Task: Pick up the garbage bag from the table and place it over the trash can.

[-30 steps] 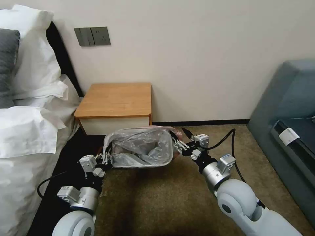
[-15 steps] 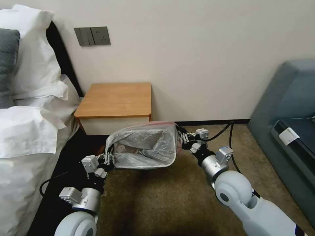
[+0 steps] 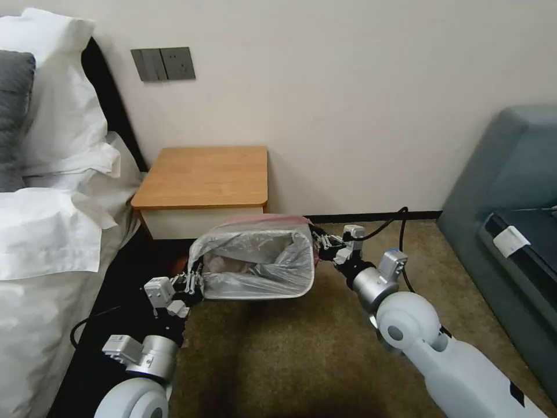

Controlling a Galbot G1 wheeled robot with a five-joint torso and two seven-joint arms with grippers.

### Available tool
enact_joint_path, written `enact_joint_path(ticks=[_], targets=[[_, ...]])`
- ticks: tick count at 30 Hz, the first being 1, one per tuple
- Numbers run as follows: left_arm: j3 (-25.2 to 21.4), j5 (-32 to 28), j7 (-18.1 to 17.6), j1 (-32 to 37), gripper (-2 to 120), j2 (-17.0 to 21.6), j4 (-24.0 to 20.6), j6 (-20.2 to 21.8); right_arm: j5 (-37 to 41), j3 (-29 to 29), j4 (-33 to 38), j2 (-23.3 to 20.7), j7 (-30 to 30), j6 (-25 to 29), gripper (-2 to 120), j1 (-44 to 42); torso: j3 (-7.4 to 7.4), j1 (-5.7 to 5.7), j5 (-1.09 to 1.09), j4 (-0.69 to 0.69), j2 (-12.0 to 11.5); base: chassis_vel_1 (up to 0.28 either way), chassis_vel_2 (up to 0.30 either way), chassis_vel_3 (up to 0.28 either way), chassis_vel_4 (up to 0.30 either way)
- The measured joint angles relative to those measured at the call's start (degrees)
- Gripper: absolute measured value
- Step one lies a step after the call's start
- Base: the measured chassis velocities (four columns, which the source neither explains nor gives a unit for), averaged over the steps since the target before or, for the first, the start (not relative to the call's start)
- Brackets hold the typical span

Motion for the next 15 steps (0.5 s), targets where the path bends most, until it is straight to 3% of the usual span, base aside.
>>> enact_joint_path(ticks=[9, 15], targets=[[-0.3, -1.8, 0.4, 0.3, 9, -0.1, -0.5, -0.4, -1.3, -0.7, -1.1, -0.7, 0.3, -1.3, 0, 0.1, 0.00, 0.00, 0.00, 0.00, 0.0, 0.000, 0.000, 0.000, 0.000], [-0.3, -3.0, 0.0, 0.0, 9, -0.3, -0.2, -0.3, 0.7, -0.2, 1.0, -1.4, 3.1, -2.2, 15, -0.9, 0.00, 0.00, 0.00, 0.00, 0.0, 0.000, 0.000, 0.000, 0.000]])
